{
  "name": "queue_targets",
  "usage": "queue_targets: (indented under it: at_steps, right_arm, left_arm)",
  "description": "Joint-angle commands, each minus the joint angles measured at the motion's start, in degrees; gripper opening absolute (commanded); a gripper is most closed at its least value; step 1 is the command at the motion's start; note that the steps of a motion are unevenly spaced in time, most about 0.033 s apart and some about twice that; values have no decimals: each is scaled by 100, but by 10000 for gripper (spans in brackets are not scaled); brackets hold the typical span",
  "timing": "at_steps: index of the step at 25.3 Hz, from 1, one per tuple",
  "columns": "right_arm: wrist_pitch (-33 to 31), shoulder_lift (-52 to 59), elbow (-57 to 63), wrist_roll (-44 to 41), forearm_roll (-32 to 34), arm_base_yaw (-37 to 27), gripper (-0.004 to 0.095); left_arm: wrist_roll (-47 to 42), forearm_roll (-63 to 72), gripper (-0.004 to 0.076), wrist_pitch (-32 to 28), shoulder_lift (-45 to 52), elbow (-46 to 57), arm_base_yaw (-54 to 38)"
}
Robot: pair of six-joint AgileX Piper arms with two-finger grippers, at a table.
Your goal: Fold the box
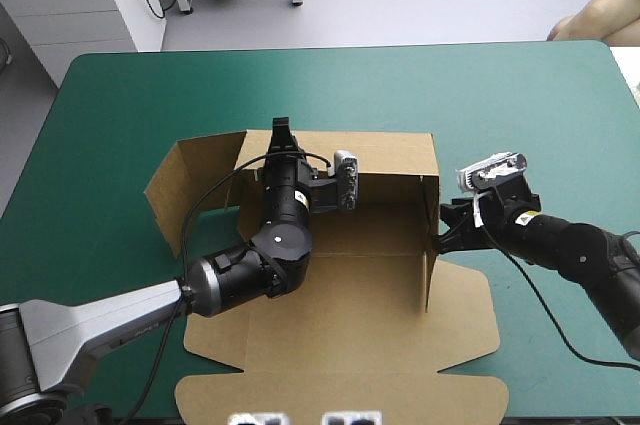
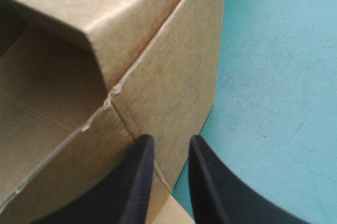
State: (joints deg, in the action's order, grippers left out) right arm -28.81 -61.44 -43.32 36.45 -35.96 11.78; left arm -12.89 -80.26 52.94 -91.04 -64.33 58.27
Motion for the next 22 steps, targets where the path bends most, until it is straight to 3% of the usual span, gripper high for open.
queue_targets:
  at_steps: [1,3,4,11,17,22]
  right_arm:
    - [-107,119,-196,518,-93,-19,512]
    - [-369,119,-196,897,-80,-19,711]
    - [-524,119,-196,1091,-72,-19,749]
    - [-1161,156,-196,1641,-42,-19,709]
    - [-2048,429,-196,1205,358,-19,672]
    - [-1226,761,-196,1124,229,-19,672]
  left_arm:
    - [-112,-376,-8,210,247,-162,23]
    - [-112,-376,-8,210,247,-162,23]
    - [-112,-376,-8,210,247,-162,23]
    - [-112,-376,-8,210,247,-162,23]
    - [-112,-376,-8,223,247,-162,23]
    - [-112,-376,-8,213,236,-162,23]
